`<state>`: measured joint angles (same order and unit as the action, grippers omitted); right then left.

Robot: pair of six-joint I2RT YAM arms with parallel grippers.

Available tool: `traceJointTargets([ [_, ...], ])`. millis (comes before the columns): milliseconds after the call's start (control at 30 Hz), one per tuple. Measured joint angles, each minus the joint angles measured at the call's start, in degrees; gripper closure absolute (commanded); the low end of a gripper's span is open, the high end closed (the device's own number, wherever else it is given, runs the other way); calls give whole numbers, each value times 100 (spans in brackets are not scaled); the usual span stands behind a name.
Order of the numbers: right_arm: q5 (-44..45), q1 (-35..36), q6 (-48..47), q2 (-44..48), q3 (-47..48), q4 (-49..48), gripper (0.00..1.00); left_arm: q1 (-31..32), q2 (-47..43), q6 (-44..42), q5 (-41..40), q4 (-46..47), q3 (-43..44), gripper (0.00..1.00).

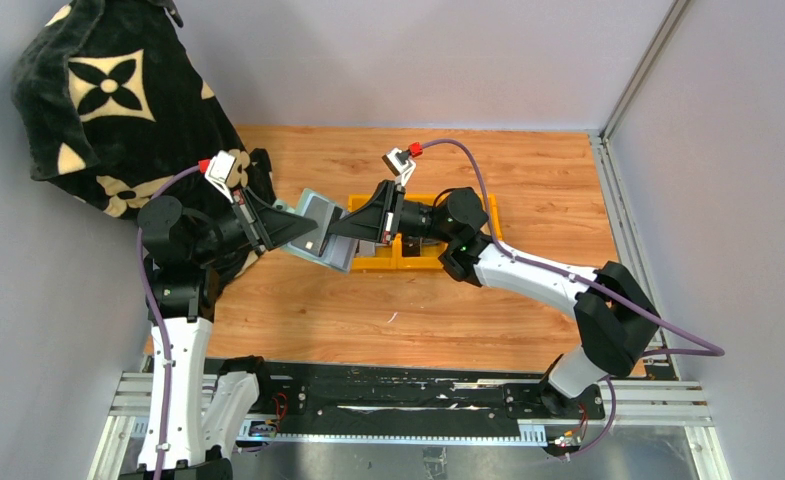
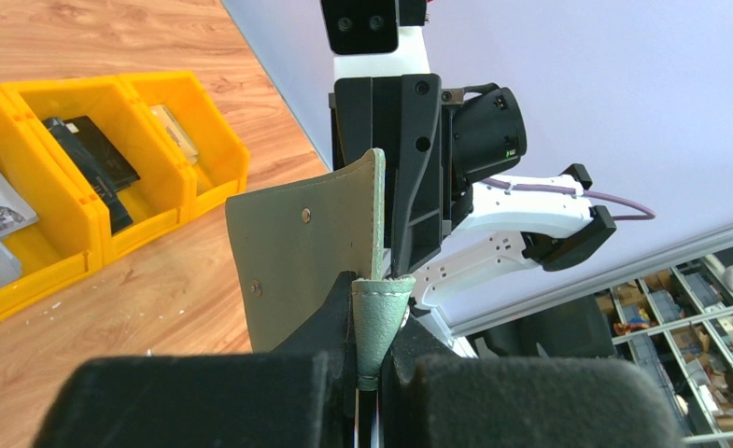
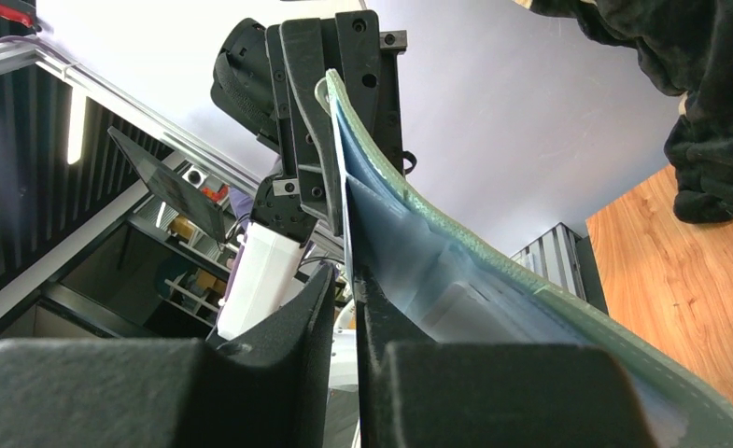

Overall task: Take the credit cards out of the card holder
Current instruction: Remove the credit card from the card holder.

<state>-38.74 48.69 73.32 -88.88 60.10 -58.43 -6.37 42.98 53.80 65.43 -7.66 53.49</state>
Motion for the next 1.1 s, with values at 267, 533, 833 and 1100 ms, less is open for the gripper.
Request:
traceJointTargets([
  [267, -7, -24, 87, -24, 0, -55, 100, 2, -20, 90, 13, 44, -24, 91],
  [533, -2, -26, 76, 7, -131, -59, 100, 0, -17, 107, 7, 28, -24, 80],
  [833, 0, -70, 103, 109, -494, -232, 100, 0, -2, 157, -15, 35, -24, 92],
  [1100, 44, -120, 155, 227, -678, -398, 100, 0, 11, 162, -114, 33, -22, 100],
])
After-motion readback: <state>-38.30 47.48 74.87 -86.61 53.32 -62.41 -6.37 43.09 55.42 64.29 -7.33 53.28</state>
